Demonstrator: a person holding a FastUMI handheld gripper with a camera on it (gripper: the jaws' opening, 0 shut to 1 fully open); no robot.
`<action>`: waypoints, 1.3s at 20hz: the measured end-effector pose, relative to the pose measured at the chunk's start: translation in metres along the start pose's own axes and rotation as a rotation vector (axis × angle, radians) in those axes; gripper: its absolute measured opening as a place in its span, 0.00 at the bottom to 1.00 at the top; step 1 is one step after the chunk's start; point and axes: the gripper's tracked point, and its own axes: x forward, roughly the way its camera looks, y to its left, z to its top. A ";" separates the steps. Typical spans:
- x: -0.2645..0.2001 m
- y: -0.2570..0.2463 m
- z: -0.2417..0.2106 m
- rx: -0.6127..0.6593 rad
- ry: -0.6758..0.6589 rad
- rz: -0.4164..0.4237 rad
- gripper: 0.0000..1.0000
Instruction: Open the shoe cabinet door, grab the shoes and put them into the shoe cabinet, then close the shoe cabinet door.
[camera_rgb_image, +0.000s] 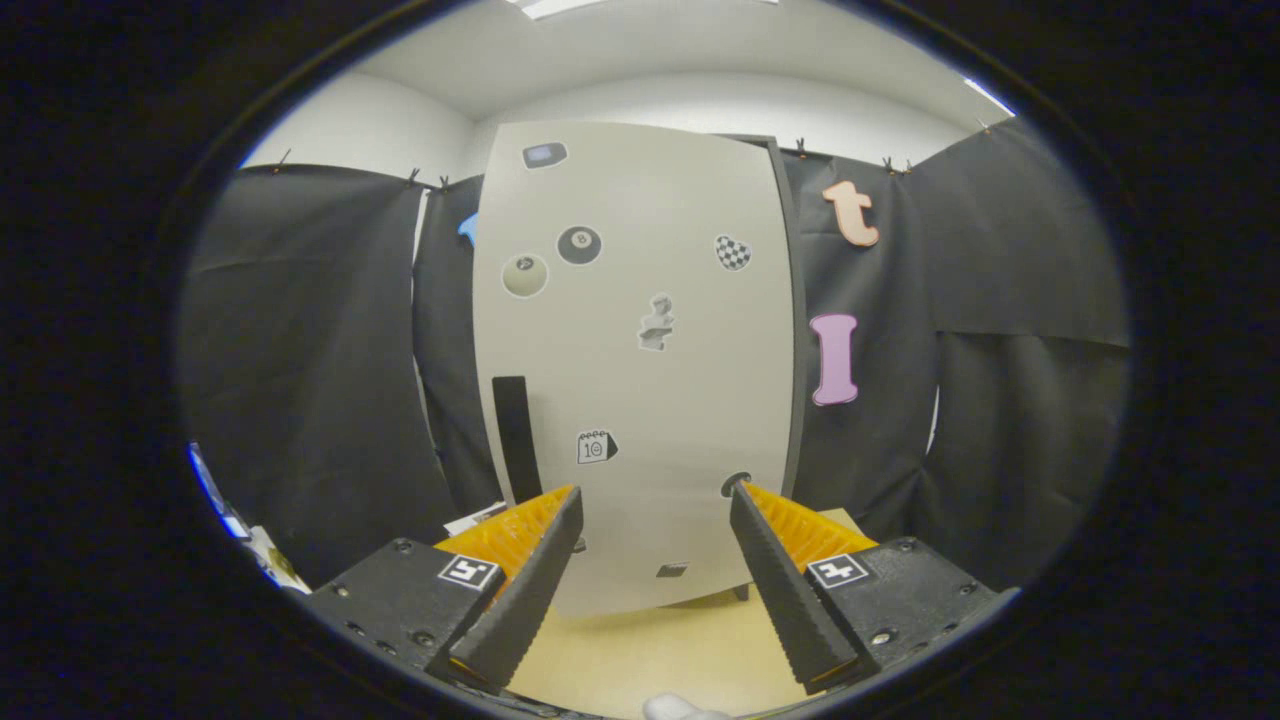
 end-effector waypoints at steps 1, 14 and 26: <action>-0.011 -0.002 0.000 0.001 -0.004 -0.006 0.97; -0.091 -0.046 -0.009 0.027 -0.028 -0.127 0.97; -0.093 -0.050 -0.018 0.027 -0.025 -0.134 0.97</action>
